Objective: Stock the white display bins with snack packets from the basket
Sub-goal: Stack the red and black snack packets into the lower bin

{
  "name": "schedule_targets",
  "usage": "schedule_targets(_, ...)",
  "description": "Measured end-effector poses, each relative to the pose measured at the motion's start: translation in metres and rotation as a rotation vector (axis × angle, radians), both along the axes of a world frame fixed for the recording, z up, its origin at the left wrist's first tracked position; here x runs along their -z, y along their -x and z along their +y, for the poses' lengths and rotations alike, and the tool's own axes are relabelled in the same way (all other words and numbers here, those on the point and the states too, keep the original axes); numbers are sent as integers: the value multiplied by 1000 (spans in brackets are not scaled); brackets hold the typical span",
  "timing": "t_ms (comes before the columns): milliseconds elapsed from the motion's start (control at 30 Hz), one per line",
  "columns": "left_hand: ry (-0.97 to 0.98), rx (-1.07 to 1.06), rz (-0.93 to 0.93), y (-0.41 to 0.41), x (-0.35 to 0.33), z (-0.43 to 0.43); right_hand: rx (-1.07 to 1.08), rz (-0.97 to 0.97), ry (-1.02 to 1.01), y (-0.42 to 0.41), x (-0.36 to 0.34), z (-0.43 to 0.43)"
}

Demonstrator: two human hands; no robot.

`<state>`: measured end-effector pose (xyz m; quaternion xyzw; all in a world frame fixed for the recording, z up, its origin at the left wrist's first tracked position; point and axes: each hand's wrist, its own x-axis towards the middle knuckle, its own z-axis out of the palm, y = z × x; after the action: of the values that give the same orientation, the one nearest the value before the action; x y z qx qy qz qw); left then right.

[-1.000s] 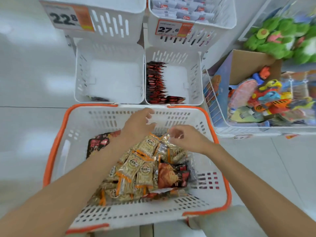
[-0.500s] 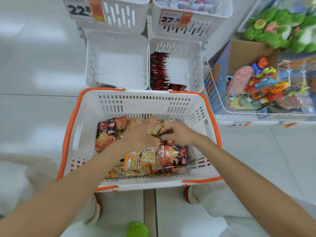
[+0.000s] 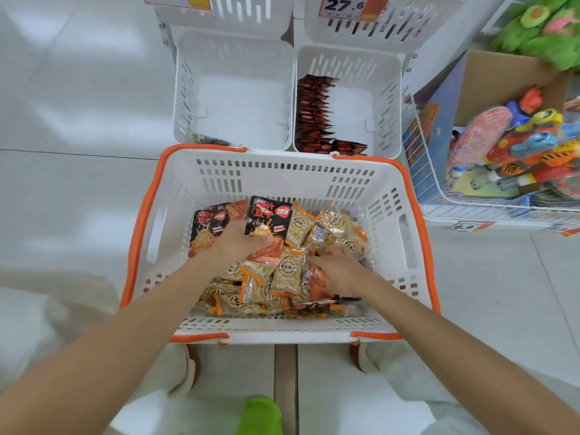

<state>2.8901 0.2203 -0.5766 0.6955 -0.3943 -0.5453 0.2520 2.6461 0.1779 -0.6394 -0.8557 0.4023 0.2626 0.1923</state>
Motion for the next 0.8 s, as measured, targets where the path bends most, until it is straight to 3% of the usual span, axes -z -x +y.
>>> schedule_targets(100, -16, -35, 33, -1, -2, 1, 30, -150, 46, -7, -15, -12)
schedule_targets(267, -42, -288, 256, -6, -11, -2, 732, -800, -50, -26, -88, -49)
schedule_targets(333, -70, -332, 374, -3, -13, -5, 996, -1021, -203, -32, -102, -54)
schedule_targets(400, -113, -304, 505, 6, -24, -4, 1158, -1086, -513, -41, -105, -47)
schedule_targets(467, -108, -282, 592, 15, -26, -3, 1119, -954, -673, -47, -98, -36)
schedule_targets(600, -16, -372, 436, 10, -11, -5, 822, -736, -590, -42, -72, -21)
schedule_targets(733, 13, -414, 325, -8, 2, -1, 361, -189, -610, -18, -31, 5)
schedule_targets(800, 28, -397, 319, -10, 5, 0, 243, -122, -568, -10, -11, 15)
